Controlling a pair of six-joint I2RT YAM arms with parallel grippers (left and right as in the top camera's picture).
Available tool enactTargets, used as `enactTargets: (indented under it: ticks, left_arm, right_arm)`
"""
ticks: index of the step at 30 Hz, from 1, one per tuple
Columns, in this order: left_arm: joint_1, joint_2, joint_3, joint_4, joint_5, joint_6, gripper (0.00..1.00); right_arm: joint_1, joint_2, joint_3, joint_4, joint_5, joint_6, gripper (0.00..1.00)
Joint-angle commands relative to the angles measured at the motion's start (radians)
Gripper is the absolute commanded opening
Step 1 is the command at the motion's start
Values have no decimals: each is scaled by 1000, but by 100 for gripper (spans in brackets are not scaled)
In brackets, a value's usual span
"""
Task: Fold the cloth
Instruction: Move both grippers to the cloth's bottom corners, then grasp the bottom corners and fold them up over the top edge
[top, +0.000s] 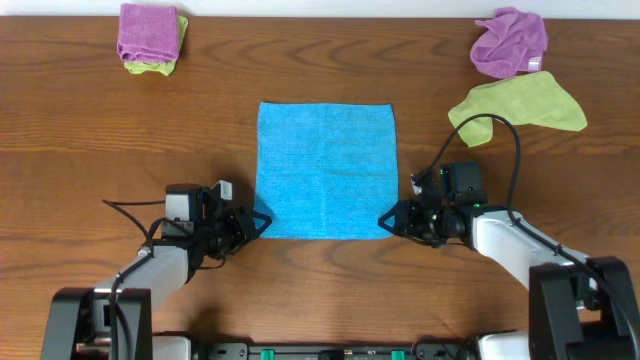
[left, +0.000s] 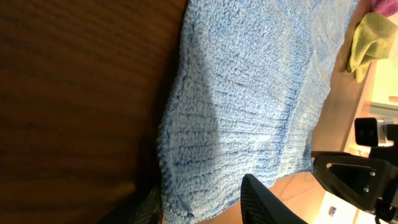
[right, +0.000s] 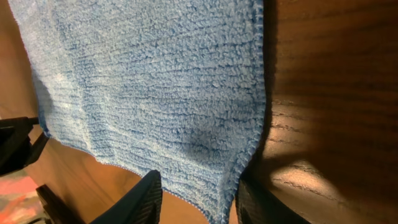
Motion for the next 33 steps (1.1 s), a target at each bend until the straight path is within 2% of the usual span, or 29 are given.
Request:
enactTargets:
  ticks: [1,8,9,12,16,17,23,26,33]
  left_arm:
    - [1,52,-23,-13,-82,-3,41]
    - [1,52,-23,17,-65,-3,38]
    - [1,52,-23,17,-65,-3,35]
    - [1,52,-23,17,-65,-3,24]
    - [1,52,-23,17,-64,-3,9]
    - [1,52,-23,17,-64,-3,6]
    - [1,52,-22,19,-56,-4,6]
    - [1,52,-7,38,2,-4,6]
    - [1,52,113,42,84,-8,6]
  right_arm:
    - [13,51,-34,-19,102,11,39]
    - [13,51,-34,-98,96,11,35]
    - [13,51,-34,-97,96,11,34]
    - [13,51,-34,-96,98,11,24]
    - [9,51,-34,-89,116,11,3]
    - [9,51,-34,-87,122,11,2]
    - [10,51,-26,-86,126,11,1]
    - [10,51,1,-101,108,11,2]
    - [11,41,171,-238,97,-29,2]
